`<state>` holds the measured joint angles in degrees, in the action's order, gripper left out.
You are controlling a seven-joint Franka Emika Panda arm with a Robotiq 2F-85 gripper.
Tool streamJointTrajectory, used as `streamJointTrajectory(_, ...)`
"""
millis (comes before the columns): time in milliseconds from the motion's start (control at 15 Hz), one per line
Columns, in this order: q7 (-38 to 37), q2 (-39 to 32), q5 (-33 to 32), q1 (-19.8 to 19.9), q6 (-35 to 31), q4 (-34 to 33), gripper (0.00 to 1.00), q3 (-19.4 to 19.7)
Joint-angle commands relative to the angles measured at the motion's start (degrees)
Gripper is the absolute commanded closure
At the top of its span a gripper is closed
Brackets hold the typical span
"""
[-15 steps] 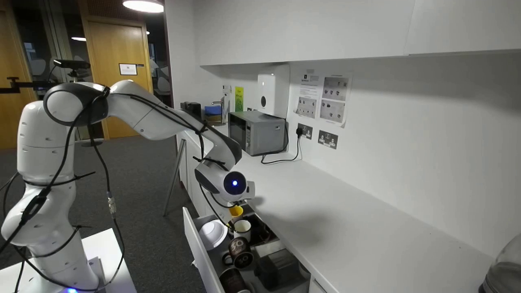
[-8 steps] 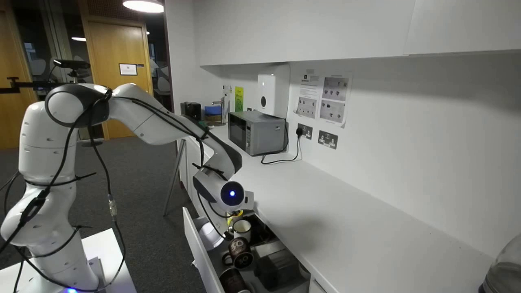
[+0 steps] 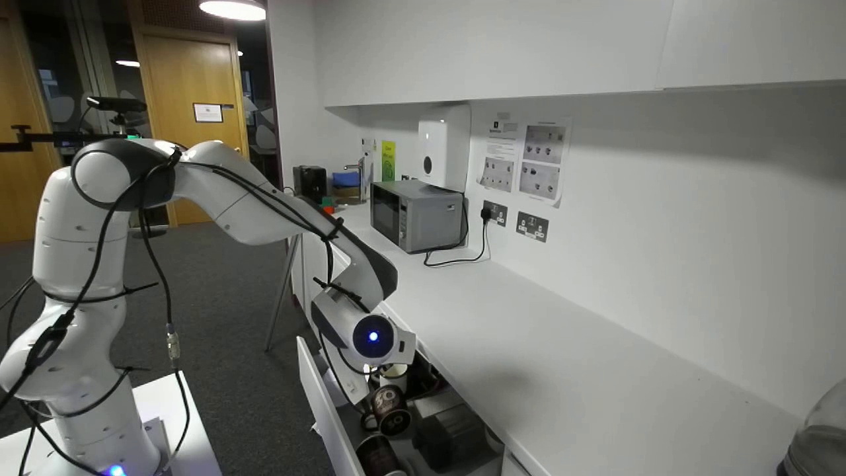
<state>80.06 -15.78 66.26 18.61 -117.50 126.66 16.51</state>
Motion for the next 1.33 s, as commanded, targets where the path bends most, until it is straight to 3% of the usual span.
streamJointTrajectory(0, 1.5, 2.0, 1.7, 1.6, -0.5, 1.2, 0.97, 0.6)
streamJointTrajectory(1267, 1.7, 2.0, 0.3, 5.0, -1.4, 3.5, 0.97, 4.3)
